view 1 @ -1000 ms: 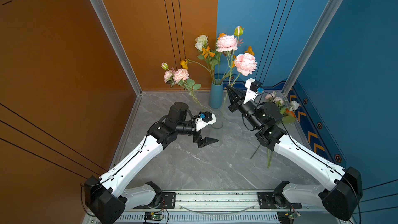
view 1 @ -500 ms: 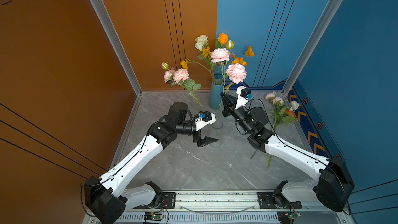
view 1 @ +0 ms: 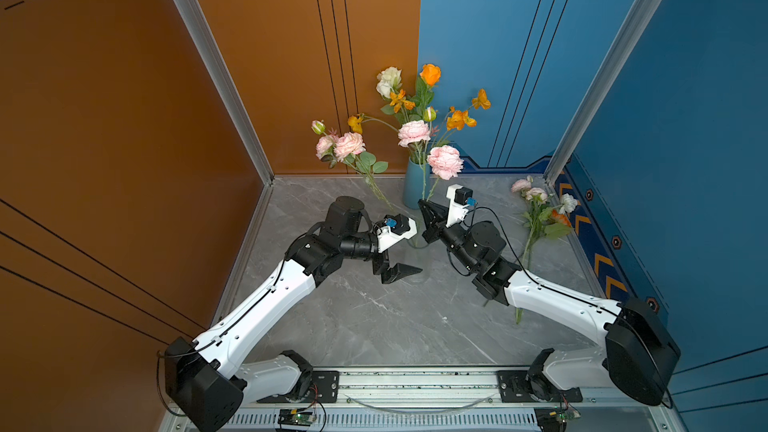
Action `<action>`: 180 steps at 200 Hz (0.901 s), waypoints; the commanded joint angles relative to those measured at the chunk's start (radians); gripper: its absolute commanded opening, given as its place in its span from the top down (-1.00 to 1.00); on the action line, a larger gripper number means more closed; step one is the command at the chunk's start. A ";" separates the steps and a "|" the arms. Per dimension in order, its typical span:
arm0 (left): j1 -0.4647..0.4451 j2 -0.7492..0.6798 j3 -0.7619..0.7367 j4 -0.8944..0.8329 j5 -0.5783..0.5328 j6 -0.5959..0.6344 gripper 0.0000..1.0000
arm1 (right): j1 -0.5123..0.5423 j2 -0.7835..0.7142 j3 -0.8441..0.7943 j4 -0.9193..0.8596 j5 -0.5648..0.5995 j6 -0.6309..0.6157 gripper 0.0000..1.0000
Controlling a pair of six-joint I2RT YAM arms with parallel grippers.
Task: Arrange the flowers into the vase
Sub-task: 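Lower the pink rose stem into the glass vase with the right gripper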
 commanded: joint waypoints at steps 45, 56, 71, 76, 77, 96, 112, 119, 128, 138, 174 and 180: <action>0.008 0.008 0.016 -0.018 0.024 -0.006 -0.96 | 0.022 0.039 -0.050 0.019 0.063 0.020 1.00; 0.006 0.009 0.016 -0.017 0.027 -0.007 -0.96 | 0.023 0.040 -0.048 0.013 0.060 0.021 1.00; 0.006 0.012 0.016 -0.017 0.028 -0.008 -0.96 | 0.027 0.036 -0.050 -0.002 0.062 0.017 0.98; 0.006 0.011 0.016 -0.018 0.028 -0.008 -0.96 | 0.028 0.034 -0.049 -0.008 0.063 0.016 0.97; 0.006 0.011 0.016 -0.018 0.028 -0.009 -0.96 | 0.027 0.034 -0.049 -0.009 0.063 0.015 0.96; 0.007 0.010 0.016 -0.017 0.027 -0.008 -0.96 | 0.028 0.029 -0.054 -0.024 0.062 0.014 0.86; 0.007 0.009 0.016 -0.017 0.024 -0.005 -0.96 | 0.028 0.024 -0.058 -0.035 0.054 0.017 0.78; 0.007 0.011 0.015 -0.017 0.021 -0.005 -0.96 | 0.029 0.022 -0.059 -0.044 0.051 0.017 0.76; 0.007 0.010 0.015 -0.017 0.019 -0.005 -0.96 | 0.028 0.018 -0.059 -0.053 0.047 0.017 0.75; 0.008 0.011 0.015 -0.017 0.012 -0.004 -0.96 | 0.030 0.014 -0.059 -0.062 0.046 0.017 0.74; -0.003 0.013 0.021 -0.018 -0.055 0.004 -0.96 | 0.031 -0.018 -0.075 -0.092 0.050 0.017 0.57; -0.003 0.012 0.021 -0.018 -0.058 0.005 -0.96 | 0.030 -0.022 -0.078 -0.096 0.053 0.017 0.53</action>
